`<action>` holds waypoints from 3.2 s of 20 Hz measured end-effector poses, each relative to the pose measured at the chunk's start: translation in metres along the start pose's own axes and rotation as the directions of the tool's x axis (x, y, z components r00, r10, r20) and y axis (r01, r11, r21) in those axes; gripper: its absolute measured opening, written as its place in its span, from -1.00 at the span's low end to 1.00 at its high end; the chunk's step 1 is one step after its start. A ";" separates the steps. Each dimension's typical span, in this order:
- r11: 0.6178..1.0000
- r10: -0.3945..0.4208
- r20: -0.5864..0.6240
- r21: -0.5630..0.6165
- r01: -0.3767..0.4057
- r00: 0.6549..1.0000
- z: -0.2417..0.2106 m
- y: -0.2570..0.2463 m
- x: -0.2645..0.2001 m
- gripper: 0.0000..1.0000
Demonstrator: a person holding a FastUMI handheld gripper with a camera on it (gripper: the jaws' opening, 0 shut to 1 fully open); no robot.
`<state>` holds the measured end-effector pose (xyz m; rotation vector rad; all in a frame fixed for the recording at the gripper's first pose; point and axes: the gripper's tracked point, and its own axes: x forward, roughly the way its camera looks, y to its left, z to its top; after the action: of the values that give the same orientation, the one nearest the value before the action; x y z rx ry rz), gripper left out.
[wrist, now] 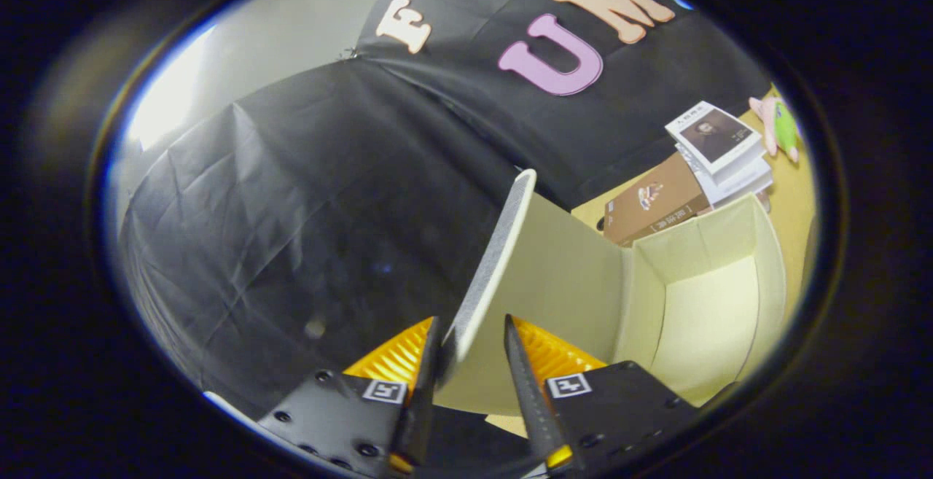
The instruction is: Open the storage box then place both shoes into the box .Put the left shoe in first, then the right shoe, with the right side of both shoes facing outward in a uniform manner.
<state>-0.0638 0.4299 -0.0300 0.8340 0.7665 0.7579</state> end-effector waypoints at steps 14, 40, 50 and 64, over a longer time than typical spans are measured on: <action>0.914 -0.180 0.141 -0.342 0.218 0.974 0.043 -0.099 -0.095 1.00; 0.657 -0.660 0.073 -0.426 0.622 0.748 0.022 -0.424 -0.251 1.00; 0.698 -0.704 -0.143 -0.322 0.640 0.696 -0.018 -0.456 -0.234 0.06; 0.682 -0.701 -0.249 0.038 0.730 0.668 -0.018 -0.431 -0.233 -0.92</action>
<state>-0.0790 0.0484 -0.3376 0.4889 1.2556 0.0686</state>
